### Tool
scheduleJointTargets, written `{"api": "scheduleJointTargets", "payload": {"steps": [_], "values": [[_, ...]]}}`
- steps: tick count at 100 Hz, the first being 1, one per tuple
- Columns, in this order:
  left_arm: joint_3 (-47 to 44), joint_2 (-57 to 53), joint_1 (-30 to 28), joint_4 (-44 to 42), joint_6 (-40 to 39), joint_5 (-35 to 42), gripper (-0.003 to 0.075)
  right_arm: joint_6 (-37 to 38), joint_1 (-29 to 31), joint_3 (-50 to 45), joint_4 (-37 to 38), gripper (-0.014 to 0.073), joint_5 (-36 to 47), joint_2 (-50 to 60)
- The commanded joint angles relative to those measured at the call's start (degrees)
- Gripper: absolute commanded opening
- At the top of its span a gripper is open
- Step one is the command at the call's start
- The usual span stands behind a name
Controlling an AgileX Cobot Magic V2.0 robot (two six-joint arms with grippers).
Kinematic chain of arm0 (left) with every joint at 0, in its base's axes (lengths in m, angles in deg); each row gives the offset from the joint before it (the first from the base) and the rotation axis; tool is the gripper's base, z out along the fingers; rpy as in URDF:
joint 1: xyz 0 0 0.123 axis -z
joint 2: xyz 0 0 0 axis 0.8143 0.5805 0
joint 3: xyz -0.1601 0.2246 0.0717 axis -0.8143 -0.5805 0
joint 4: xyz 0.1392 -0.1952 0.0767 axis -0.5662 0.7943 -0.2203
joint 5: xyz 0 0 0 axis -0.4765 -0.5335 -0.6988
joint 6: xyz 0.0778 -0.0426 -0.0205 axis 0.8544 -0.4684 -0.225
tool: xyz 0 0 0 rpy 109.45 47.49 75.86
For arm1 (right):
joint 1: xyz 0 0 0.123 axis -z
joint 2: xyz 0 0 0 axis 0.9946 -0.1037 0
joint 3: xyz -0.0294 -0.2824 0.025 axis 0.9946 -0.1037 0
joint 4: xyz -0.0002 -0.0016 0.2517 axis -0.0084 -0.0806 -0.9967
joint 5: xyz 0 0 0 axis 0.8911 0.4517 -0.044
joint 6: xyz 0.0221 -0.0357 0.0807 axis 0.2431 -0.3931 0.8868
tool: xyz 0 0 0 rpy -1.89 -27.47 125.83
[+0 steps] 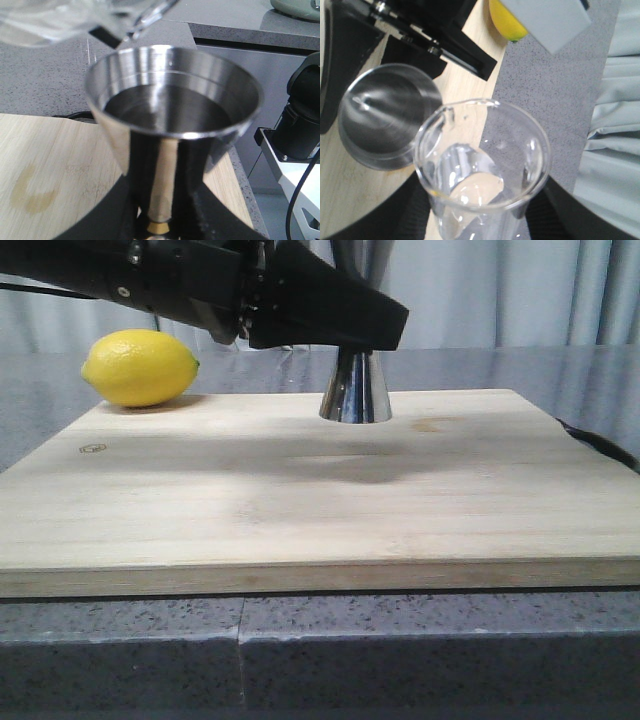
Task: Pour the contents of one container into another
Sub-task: 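Keep pouring from the beaker until the jigger cup fills, then tilt the beaker upright and lower it onto the board with the right gripper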
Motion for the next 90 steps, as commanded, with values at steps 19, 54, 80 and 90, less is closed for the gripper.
{"api": "scheduleJointTargets", "payload": {"steps": [19,54,80,90], "values": [[1.6,-2.1,0.5,4.2,-0.3,-6.1,-0.0013,8.5,0.2,2.1,-0.7,0.0080,6.4,2.2],[1.6,-2.1,0.5,4.2,-0.3,-6.1,-0.0013,15.8,8.8,2.1,-13.2,0.0080,11.2,2.1],[1.6,-2.1,0.5,4.2,-0.3,-6.1,-0.0013,15.8,20.0,2.1,-28.0,0.0080,9.8,-0.1],[1.6,-2.1,0.5,4.2,-0.3,-6.1,-0.0013,14.2,23.4,1.2,-32.4,0.0080,8.0,-2.0]]}}
